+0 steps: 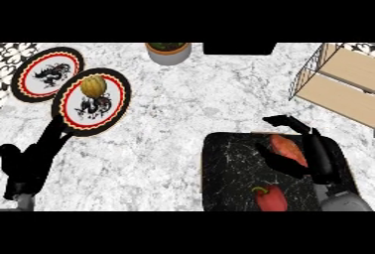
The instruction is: Pick the sweet potato from the tray and place it in the tiered shelf
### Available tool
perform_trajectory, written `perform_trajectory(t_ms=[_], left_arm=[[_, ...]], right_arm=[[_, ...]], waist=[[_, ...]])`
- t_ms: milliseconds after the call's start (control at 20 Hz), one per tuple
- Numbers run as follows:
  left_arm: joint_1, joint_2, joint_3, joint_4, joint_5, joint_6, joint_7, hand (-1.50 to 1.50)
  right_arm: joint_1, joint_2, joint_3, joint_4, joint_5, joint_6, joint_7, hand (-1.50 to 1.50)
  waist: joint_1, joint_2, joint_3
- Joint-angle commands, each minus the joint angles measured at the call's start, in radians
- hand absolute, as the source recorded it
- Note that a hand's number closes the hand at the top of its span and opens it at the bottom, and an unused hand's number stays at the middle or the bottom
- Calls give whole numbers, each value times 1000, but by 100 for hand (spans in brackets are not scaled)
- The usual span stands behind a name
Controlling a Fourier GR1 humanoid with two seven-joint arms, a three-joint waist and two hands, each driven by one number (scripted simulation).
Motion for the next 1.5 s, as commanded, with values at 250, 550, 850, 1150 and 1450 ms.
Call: perform_trajectory(t_ms=[250,550,850,1150,1450], left_arm=[[-13,-7,55,35,12,-22,6,0],[23,11,72,31,23,-61,-28,0],[12,-10,50,32,-9,-40,-27,0],[12,-27,45,-2,-21,-43,-9,0],[-29,-7,124,44,4,-112,2,0]], right_arm=[[110,-108,107,-301,313,-55,323,-150],[82,-309,98,-422,469,145,629,-150],[-5,-434,192,-414,459,492,765,-150],[-150,-336,271,-363,503,699,892,-150],[-141,-263,213,-288,578,779,838,-150]], waist=[[-29,-5,-4],[-21,-8,-6],[9,3,-5],[10,3,-1],[-4,2,0]])
